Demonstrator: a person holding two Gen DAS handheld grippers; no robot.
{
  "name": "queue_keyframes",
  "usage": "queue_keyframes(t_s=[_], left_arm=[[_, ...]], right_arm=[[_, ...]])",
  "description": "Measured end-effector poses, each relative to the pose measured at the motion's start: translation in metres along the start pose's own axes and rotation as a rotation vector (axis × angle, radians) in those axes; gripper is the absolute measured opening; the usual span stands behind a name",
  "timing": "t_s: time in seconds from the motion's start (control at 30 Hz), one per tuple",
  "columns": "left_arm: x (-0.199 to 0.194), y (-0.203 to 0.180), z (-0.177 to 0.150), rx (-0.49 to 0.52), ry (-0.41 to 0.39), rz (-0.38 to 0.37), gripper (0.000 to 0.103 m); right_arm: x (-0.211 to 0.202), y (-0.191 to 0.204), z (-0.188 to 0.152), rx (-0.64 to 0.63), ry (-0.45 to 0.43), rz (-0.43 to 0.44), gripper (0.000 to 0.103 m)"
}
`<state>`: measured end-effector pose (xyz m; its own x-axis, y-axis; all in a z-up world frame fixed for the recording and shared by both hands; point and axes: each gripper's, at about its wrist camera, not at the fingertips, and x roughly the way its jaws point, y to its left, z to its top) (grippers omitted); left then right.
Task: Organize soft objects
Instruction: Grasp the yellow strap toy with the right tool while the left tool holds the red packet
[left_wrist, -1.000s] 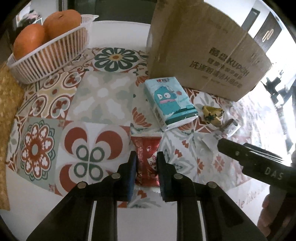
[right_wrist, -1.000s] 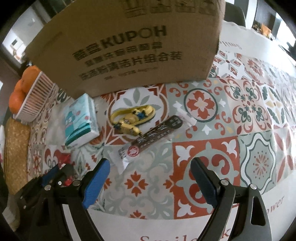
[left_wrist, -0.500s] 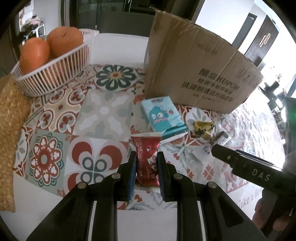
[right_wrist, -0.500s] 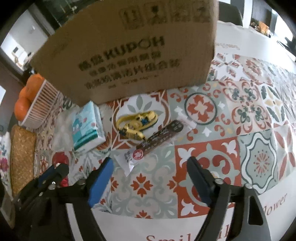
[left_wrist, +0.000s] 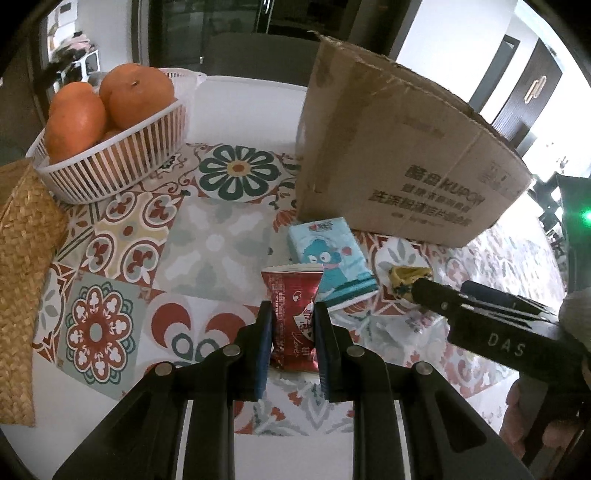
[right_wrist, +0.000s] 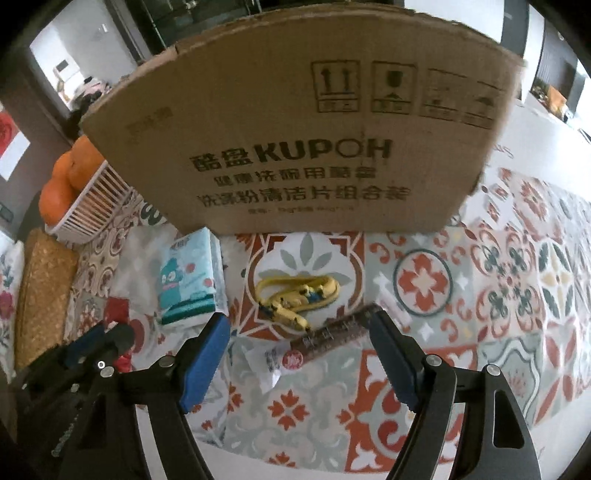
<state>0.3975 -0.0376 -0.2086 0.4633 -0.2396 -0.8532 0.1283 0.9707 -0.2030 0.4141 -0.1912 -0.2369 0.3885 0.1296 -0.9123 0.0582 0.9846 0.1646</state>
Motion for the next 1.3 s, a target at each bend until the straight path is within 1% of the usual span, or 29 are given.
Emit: queue_keyframes(t_s=[0.07, 0.23, 0.3, 0.33, 0.47, 0.57, 0.67, 0.73, 0.87, 0.9, 0.93, 0.97, 1.03, 1.07, 1.3], left_arm=[[0.003, 0.002, 0.001, -0.003, 0.004, 0.016, 0.022], [0.010, 0.005, 0.001, -0.008, 0.012, 0.027, 0.022], [0.012, 0.006, 0.001, -0.008, 0.015, 0.029, 0.022], [0.014, 0.006, 0.002, -0.009, 0.018, 0.030, 0.022], [0.017, 0.006, 0.002, -0.007, 0.024, 0.038, 0.022], [0.019, 0.005, 0.002, -0.002, 0.027, 0.041, 0.022], [0.020, 0.006, 0.002, -0.006, 0.031, 0.040, 0.022], [0.021, 0.006, 0.002, -0.008, 0.033, 0.037, 0.022], [0.021, 0.003, 0.003, 0.002, 0.030, 0.039, 0.022], [0.020, 0.002, 0.003, 0.003, 0.028, 0.039, 0.022], [0.019, 0.001, 0.004, 0.005, 0.026, 0.040, 0.022], [0.018, 0.000, 0.004, 0.008, 0.023, 0.042, 0.022], [0.016, -0.002, 0.005, 0.014, 0.019, 0.037, 0.022], [0.014, -0.003, 0.006, 0.017, 0.015, 0.038, 0.022], [0.002, -0.010, 0.010, 0.034, -0.015, 0.027, 0.022]], right_arm=[[0.007, 0.002, 0.004, -0.006, 0.006, -0.012, 0.079], [0.021, 0.010, 0.013, -0.056, 0.018, -0.023, 0.079], [0.030, 0.013, 0.014, -0.071, 0.036, -0.028, 0.079], [0.040, 0.021, 0.018, -0.073, 0.046, -0.034, 0.079], [0.054, 0.023, 0.016, -0.065, 0.077, -0.021, 0.079], [0.059, 0.028, 0.014, -0.053, 0.064, -0.020, 0.079], [0.057, 0.025, 0.012, -0.030, 0.048, -0.007, 0.077], [0.055, 0.025, 0.012, -0.040, 0.039, -0.014, 0.061], [0.054, 0.022, 0.012, -0.026, 0.039, 0.004, 0.060], [0.053, 0.017, 0.012, -0.019, 0.039, 0.012, 0.057], [0.052, 0.016, 0.012, -0.013, 0.037, 0.019, 0.057], [0.043, 0.007, 0.012, -0.011, 0.034, 0.023, 0.057], [0.035, 0.004, 0.011, -0.008, 0.018, 0.025, 0.057], [0.022, -0.008, 0.009, -0.008, 0.010, 0.025, 0.057], [-0.004, -0.012, 0.004, -0.007, -0.027, 0.046, 0.056]])
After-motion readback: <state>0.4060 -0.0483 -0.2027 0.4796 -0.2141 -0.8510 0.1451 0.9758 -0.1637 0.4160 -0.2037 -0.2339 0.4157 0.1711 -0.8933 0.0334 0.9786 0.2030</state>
